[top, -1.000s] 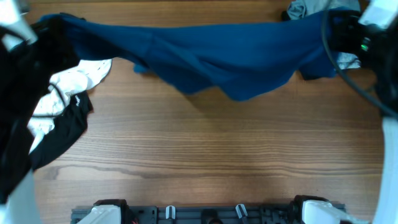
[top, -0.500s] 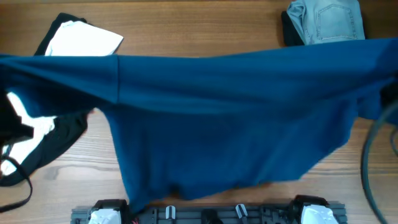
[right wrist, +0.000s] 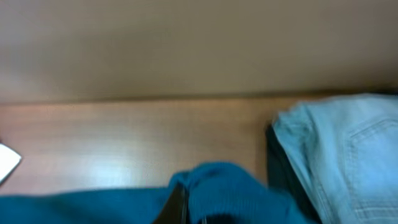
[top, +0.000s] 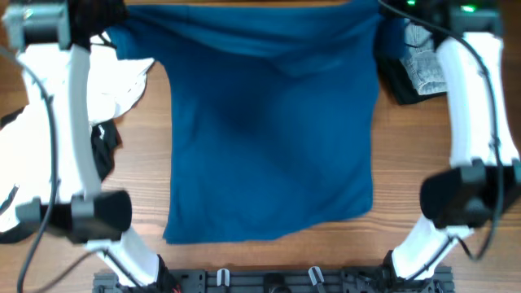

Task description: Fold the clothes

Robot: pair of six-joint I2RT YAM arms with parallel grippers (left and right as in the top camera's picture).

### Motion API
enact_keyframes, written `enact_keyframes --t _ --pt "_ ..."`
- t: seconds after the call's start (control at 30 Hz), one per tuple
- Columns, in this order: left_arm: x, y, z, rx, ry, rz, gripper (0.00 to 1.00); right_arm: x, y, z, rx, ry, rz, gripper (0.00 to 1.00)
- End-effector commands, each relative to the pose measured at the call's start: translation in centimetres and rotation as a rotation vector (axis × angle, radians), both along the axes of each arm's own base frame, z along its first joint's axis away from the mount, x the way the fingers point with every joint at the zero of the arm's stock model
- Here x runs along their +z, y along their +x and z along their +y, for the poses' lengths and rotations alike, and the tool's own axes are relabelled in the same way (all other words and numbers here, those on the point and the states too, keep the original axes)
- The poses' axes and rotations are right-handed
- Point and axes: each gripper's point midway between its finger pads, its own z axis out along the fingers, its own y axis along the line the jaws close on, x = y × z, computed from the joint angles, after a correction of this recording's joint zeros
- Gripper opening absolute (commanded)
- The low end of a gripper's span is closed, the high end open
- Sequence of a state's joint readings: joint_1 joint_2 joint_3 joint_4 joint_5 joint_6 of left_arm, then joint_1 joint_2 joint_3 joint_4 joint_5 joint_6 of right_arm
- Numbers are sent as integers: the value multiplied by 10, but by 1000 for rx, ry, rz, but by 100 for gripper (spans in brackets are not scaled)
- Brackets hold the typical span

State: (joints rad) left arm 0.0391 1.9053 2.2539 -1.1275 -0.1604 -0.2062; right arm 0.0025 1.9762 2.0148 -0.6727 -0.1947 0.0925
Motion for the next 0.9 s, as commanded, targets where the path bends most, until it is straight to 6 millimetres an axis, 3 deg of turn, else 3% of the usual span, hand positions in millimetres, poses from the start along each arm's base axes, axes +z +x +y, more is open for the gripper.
enact_keyframes --t 0.0,0.1,0.13,0.17,0.2,0.27,0.37,0.43,0.5,0.6,0.67,0.77,0.87 --pt "-47 49 27 52 41 13 4 -58 49 31 34 15 -19 4" --pt "-93 91 30 53 42 1 4 -114 86 69 62 17 -62 4" --pt "-101 98 31 52 41 1 23 -125 91 78 71 15 -70 24" --pt "-112 104 31 52 42 7 66 -135 95 87 84 17 -81 86" --pt "-117 106 31 47 47 12 100 -137 96 91 88 17 -88 100" --pt "-113 111 35 21 80 -3 100 -128 97 93 72 3 -110 100" --pt "-86 98 42 24 94 -24 100 -73 73 88 69 9 -107 100" --pt "-76 76 37 4 78 20 100 -36 29 85 89 7 -26 100" --pt "-86 54 32 -16 62 116 100 -27 -14 84 101 30 100 100" --pt "-116 24 32 -76 89 303 100 -65 -81 100 162 101 418 100" --pt "-125 15 37 -91 96 360 100 -93 -106 108 164 93 545 100" --pt "-142 7 56 -123 90 423 100 -128 -144 149 277 44 654 100" --pt "-160 11 52 -240 6 429 99 -159 -161 167 247 4 708 100"
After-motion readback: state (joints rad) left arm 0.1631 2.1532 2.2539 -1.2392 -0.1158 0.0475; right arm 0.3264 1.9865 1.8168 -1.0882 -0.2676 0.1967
